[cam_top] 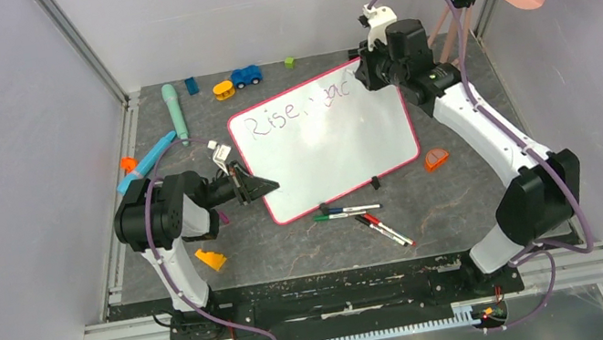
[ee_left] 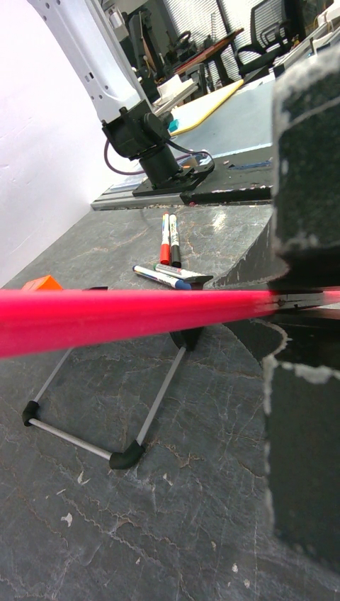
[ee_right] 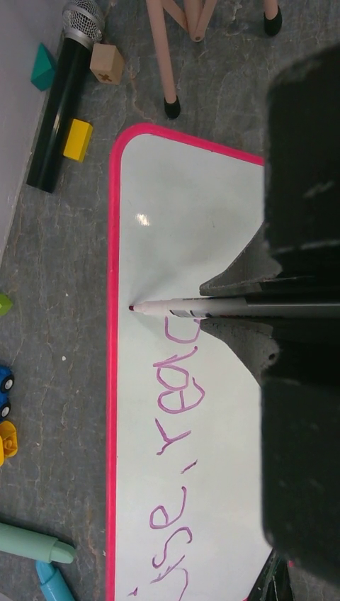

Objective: Write a sentence on the whiteboard

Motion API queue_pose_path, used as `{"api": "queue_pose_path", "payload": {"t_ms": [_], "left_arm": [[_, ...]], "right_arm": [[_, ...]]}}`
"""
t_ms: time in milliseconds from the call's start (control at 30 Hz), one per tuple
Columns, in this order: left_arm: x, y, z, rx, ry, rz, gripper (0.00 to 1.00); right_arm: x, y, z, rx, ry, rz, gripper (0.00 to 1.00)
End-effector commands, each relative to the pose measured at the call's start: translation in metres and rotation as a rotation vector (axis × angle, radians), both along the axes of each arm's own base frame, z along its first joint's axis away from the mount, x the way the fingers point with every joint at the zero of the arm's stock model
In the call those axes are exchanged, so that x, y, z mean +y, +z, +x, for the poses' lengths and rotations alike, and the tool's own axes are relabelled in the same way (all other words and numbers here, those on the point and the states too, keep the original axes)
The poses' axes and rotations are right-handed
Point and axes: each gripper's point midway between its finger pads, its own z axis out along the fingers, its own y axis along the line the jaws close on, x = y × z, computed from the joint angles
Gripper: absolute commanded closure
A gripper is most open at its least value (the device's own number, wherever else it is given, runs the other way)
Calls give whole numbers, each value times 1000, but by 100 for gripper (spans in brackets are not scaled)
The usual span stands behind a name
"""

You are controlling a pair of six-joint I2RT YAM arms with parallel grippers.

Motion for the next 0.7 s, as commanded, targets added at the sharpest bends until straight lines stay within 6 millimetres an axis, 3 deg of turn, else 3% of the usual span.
{"api": "queue_pose_path", "payload": {"t_ms": [0, 367, 667], "left_arm": [[-6, 1, -18, -140, -98, 20, 96], [-6, 1, -17, -137, -97, 20, 97], [-6, 1, -18, -138, -98, 20, 97]], "right_arm": [[-2, 20, 11, -61, -12, 11, 100], [-5, 2, 5, -11, -15, -6, 100], [-11, -26, -17, 47, -15, -17, 100]]}}
